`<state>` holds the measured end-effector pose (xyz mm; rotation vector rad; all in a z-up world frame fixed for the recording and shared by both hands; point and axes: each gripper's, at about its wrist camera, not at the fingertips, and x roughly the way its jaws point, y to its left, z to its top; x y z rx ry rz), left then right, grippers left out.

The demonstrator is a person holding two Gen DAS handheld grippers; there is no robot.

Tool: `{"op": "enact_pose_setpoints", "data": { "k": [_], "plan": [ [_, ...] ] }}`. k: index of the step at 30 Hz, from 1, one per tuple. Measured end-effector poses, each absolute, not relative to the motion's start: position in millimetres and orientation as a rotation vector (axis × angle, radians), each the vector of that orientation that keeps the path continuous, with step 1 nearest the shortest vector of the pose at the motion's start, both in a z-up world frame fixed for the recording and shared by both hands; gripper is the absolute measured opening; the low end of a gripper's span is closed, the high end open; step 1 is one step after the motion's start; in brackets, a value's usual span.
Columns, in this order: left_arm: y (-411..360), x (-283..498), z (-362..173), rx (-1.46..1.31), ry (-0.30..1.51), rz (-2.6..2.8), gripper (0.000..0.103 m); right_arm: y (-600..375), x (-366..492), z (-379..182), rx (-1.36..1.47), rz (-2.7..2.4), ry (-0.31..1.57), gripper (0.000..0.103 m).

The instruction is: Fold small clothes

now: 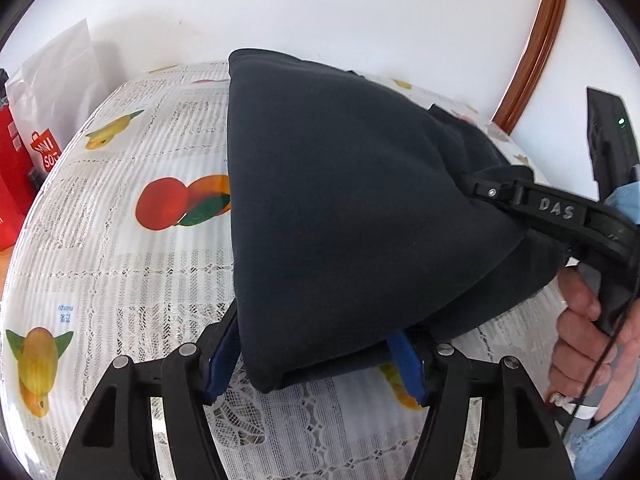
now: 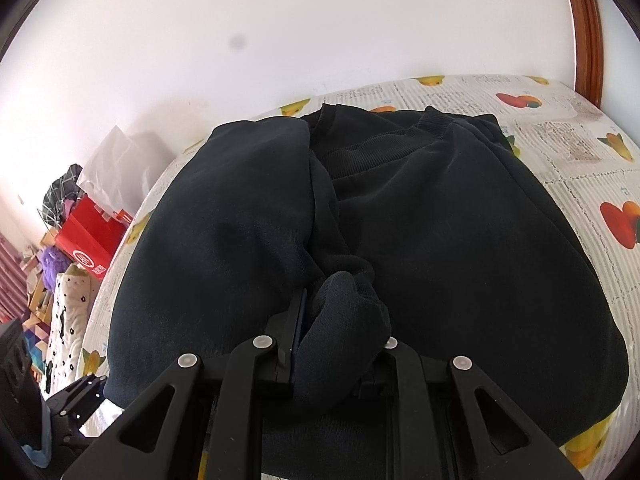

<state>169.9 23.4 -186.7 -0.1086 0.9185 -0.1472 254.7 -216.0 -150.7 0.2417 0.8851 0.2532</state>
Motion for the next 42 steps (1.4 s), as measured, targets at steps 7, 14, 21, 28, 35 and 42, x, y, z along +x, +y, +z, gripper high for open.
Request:
{"op": "enact_pose_setpoints", "data": {
  "k": [7, 14, 21, 28, 35, 42],
  "plan": [
    [10, 170, -185, -0.038, 0.925, -0.088, 0.067, -217, 255, -141, 0.257, 0.257, 0.875, 0.018],
    [7, 168, -182, -0.027, 0.915, -0.057, 0.067, -226, 226, -99, 0.18, 0.307, 0.66, 0.015],
    [8, 166, -183, -0.033, 0.916, -0.05, 0.067, -289, 196, -90, 0.337, 0.221, 0.509, 0.015],
    [8, 167, -184, -0.031, 0.915, -0.052, 0.067, -318, 211, -150, 0.404, 0.159, 0.789, 0.016],
    [10, 165, -183, -0.045, 0.92, -0.078, 0.066, -322, 214, -143, 0.4, 0.202, 0.803, 0.038],
    [-20, 164, -178, 0.005, 0.893, -0.181, 0.066, -318, 234, -152, 0.416, 0.22, 0.838, 0.044]
  ]
}}
